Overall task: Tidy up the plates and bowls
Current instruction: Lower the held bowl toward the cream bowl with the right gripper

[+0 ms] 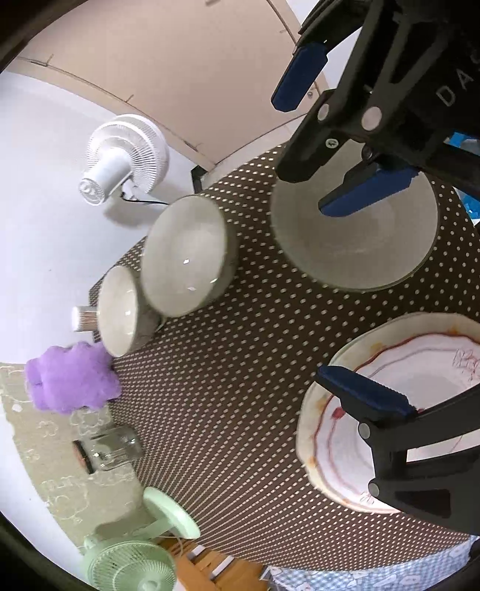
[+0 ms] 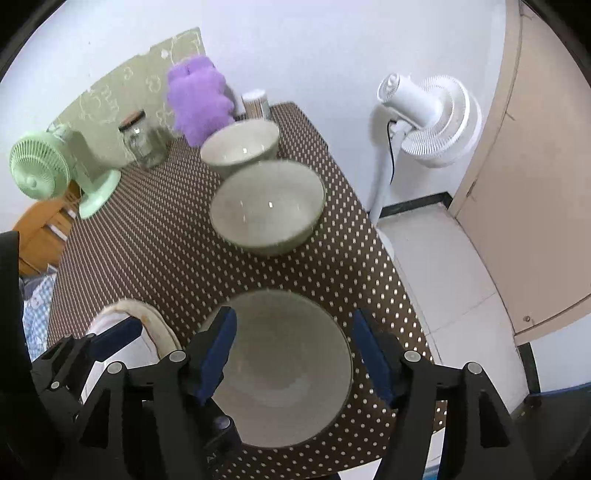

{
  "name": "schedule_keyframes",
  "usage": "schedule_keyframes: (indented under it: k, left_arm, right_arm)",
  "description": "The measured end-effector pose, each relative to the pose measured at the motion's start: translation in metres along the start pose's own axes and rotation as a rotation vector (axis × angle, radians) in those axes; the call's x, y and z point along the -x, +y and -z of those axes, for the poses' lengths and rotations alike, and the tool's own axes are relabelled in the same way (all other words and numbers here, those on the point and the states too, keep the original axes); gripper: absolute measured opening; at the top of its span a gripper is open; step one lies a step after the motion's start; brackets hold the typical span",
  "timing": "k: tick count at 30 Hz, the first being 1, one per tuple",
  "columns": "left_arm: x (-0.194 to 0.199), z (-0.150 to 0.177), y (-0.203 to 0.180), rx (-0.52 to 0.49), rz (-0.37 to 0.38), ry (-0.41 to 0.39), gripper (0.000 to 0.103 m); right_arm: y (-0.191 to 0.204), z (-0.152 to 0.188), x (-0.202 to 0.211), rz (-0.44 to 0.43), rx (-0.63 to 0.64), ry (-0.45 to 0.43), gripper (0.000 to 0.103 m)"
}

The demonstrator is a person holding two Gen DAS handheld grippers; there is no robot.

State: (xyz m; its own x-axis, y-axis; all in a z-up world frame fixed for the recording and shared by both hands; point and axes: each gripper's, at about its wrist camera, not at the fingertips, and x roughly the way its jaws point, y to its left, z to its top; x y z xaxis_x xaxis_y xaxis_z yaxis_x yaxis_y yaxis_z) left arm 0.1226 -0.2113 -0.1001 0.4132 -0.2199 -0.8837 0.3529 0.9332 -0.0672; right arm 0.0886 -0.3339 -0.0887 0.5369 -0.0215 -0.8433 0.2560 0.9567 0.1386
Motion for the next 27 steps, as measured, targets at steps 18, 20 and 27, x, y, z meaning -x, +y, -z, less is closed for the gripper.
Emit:
schedule_keyframes:
  k: [18,20,27]
  left_arm:
    - [-0.024,-0.054,0.004,0.194,-0.132,-0.029,0.080]
    - [-0.031,-0.059,0.005,0.213,-0.141,-0.027,0.079]
    - [-0.051,-0.074,0.004,0.239,-0.215,-0.051,0.068]
  right_arm:
    - [-0.006,-0.069,-0.030,-0.059,0.111,-0.003,0.069]
    - [-0.006,-0.076,-0.039,-0.073,0.128,0.012,0.069]
    - [-0.006,-0.094,-0.068,-0.080,0.170,0.021,0.069]
